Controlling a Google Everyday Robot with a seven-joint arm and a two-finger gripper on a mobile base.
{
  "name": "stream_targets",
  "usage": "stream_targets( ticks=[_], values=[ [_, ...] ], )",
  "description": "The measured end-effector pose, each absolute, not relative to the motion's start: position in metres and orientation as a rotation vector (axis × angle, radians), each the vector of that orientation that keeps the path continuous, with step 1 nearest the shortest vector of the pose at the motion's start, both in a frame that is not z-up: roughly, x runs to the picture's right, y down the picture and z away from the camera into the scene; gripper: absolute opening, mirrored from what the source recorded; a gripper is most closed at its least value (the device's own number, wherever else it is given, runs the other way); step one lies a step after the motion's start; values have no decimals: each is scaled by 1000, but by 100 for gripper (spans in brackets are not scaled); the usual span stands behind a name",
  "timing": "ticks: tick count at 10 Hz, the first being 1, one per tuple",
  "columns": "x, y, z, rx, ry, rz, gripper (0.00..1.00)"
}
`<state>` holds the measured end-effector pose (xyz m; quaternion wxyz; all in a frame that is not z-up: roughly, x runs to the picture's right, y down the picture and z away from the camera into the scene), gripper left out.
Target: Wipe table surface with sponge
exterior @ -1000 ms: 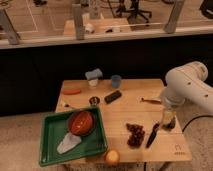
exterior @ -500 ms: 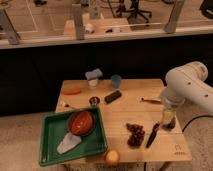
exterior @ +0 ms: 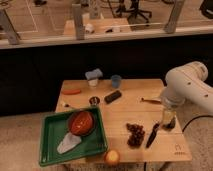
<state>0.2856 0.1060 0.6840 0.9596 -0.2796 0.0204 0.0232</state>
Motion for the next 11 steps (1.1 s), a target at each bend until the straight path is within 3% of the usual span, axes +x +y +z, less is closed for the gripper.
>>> stream_targets(
  ticks=[4,11],
  values=[
    [285,99,685,-556,46,39,80],
    [224,33,706,-441,-12,-99,80]
  ],
)
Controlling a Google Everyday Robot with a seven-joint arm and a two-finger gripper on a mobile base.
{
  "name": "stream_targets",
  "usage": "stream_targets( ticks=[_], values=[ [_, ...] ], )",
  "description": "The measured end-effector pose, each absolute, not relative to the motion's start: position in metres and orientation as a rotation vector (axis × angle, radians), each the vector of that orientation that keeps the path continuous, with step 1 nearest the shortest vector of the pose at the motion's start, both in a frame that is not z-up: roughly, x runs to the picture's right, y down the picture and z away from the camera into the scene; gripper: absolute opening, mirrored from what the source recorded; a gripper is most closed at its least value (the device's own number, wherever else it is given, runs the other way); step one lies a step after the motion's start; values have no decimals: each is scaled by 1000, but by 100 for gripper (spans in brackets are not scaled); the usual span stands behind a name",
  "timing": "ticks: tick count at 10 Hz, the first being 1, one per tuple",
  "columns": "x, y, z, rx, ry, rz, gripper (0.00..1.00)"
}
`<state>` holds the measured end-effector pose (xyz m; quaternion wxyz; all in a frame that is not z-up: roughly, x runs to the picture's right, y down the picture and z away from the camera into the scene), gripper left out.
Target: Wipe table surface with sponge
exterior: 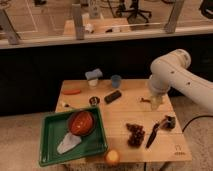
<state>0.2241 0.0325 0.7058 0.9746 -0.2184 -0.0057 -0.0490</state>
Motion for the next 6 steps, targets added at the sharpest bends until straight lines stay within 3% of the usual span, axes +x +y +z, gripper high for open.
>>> stream_targets(
  ticks=[6],
  values=[
    [137,-28,756,-173,-210,-371,80]
  ],
)
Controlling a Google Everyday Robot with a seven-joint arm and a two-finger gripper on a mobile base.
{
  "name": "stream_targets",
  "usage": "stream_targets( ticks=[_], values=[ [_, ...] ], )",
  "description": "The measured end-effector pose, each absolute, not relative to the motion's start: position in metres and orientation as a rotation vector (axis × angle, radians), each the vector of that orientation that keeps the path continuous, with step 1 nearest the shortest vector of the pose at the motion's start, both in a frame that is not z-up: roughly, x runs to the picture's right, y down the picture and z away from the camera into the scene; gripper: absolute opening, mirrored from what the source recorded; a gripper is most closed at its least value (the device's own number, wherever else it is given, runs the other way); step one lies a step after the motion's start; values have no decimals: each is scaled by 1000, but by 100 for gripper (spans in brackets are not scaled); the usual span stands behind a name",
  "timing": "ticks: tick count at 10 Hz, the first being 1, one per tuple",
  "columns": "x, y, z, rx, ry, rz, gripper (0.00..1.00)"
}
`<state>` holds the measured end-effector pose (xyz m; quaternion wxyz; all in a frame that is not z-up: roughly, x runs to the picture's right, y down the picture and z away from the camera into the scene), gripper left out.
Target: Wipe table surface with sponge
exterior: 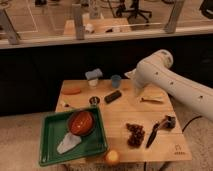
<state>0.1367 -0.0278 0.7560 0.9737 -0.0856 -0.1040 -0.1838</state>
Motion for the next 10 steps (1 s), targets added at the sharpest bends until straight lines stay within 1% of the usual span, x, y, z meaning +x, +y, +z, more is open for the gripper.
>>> stream_targets(
  ticks=[1,2,10],
  values=[
    [127,-33,768,-165,-221,-385,80],
    [126,-34,771,-166,-226,-383,80],
    [126,-37,772,-161,-221,-391,80]
  ],
)
